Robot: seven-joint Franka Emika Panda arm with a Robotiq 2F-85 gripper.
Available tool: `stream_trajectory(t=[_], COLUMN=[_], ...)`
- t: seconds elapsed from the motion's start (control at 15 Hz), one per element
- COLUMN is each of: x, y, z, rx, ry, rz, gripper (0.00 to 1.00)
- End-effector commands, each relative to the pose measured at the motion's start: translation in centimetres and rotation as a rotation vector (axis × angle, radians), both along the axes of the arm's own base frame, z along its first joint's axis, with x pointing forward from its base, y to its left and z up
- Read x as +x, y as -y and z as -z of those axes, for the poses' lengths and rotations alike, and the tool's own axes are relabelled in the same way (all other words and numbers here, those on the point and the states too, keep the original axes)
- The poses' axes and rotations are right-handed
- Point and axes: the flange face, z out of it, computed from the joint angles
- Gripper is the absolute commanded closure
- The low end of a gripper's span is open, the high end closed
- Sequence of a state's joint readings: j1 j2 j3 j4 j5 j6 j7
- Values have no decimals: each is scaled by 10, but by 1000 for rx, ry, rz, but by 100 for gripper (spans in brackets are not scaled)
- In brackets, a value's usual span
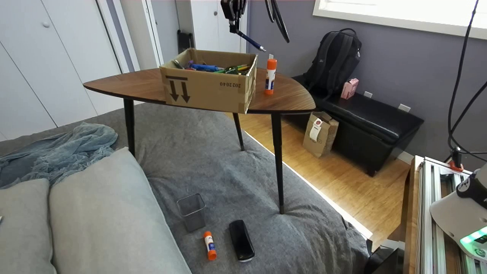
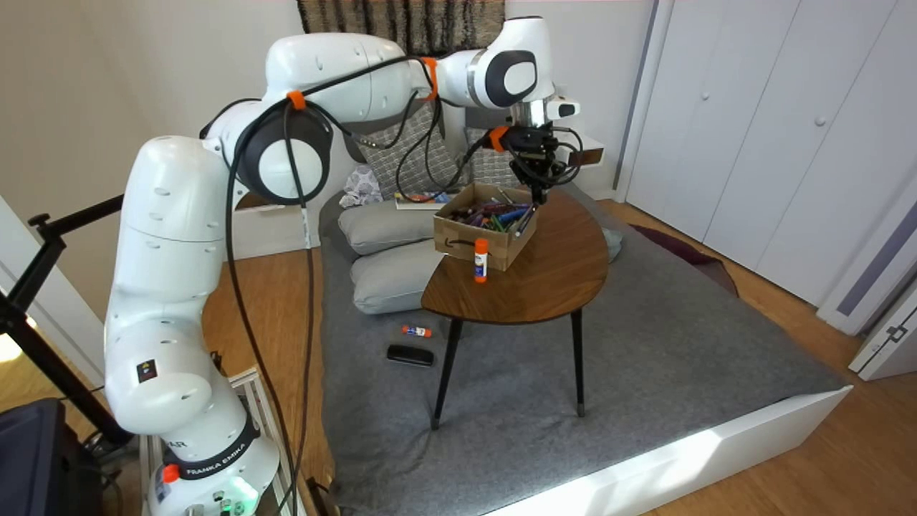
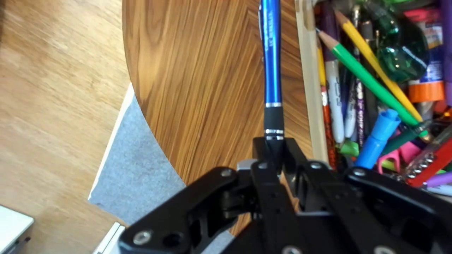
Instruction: Pick up the black pen from the cardboard box and put it on the table
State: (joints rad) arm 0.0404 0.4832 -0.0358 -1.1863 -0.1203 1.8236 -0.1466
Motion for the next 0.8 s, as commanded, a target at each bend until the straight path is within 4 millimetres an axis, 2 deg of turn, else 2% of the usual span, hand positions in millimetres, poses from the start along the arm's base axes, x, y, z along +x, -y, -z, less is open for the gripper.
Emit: stream_trajectory(t=[0.0,0.27,0.73], x=[-9,-7,-5], y=[23,34,48], z=[28,61,104], rx=[-10,-11,-39], ry=[-59,-118,-202], rz=[76,103,200], gripper=[96,96,96])
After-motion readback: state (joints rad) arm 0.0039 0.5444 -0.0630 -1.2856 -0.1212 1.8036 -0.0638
